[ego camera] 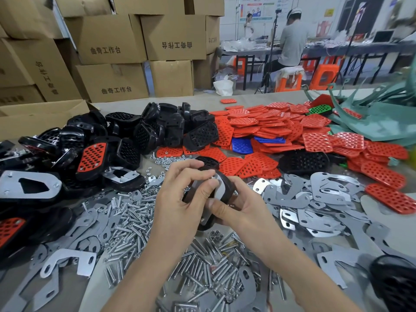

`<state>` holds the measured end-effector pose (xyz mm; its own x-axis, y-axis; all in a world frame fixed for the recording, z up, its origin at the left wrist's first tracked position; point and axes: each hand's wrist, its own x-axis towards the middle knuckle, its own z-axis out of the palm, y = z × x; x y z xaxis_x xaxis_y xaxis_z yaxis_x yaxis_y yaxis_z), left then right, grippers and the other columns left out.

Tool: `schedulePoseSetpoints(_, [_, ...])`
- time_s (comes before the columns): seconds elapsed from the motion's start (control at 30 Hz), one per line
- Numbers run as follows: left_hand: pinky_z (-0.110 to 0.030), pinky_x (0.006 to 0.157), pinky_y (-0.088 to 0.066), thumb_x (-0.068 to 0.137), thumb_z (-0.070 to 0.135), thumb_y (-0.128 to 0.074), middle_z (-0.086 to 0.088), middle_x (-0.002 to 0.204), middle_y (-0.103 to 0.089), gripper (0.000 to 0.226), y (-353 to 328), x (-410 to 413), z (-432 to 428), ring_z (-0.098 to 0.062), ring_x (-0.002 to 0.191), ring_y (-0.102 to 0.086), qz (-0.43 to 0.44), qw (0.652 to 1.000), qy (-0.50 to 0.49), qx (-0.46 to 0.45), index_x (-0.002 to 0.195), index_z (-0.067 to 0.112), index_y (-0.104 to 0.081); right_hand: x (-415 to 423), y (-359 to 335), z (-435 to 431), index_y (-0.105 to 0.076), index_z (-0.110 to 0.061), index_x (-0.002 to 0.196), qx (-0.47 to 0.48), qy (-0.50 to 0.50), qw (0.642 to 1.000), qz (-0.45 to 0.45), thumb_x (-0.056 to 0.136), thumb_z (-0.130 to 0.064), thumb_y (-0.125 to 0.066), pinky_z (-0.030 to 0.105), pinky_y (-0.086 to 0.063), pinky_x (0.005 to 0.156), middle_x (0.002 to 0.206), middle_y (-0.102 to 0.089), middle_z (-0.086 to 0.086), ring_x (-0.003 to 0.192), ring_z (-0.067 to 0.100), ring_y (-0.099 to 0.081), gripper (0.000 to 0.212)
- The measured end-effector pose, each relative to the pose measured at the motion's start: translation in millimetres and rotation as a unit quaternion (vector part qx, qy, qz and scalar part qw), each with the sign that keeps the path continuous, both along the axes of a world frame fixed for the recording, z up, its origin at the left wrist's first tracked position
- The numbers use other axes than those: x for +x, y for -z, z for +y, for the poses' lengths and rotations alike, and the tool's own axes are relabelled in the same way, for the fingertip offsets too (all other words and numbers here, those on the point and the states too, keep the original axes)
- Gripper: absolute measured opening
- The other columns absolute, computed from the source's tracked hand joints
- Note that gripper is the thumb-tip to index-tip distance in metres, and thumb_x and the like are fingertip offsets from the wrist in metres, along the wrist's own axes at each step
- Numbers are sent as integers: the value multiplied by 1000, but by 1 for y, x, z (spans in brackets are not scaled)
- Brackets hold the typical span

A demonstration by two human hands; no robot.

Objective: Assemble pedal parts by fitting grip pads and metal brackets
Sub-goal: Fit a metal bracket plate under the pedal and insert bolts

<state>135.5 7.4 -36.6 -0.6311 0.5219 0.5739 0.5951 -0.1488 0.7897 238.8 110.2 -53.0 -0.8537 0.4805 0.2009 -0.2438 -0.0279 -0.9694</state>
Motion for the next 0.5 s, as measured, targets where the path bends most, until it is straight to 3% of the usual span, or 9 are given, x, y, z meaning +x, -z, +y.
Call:
schedulePoseSetpoints(0.13, [-12,92,-44,87,29,-70,18,114,-59,8,0,0,0,-6,116,-60,14,1000,-9,-2,91,36,-72,0,1,0,-68,-34,108,22,2,1000,-4,88,-24,-73,47,-60,95,105,-76,5,104,23,-74,22])
schedulePoseSetpoints(0.37, [-20,93,-48,88,41,-68,16,115,-59,10,1,-2,-2,-13,116,-61,27,1000,-13,0,94,34,-70,1,2,0,-67,-39,111,44,14,999,-9,90,-27,-73,49,-59,97,106,-76,4,105,22,-74,24])
schedulePoseSetpoints(0.43, [-17,93,-47,90,32,-69,14,116,-60,6,2,-3,-2,-12,117,-60,42,999,-11,-5,94,36,-71,0,2,-1,-67,-39,110,43,15,999,-9,90,-28,-73,46,-60,96,106,-76,3,104,21,-74,24])
schedulePoseSetpoints(0.5, [-12,93,-44,93,23,-66,7,118,-59,18,2,-4,-2,-9,117,-59,69,998,-6,-8,100,38,-73,0,2,0,-68,-38,109,38,15,999,-8,90,-28,-73,47,-60,96,104,-76,3,103,23,-74,22])
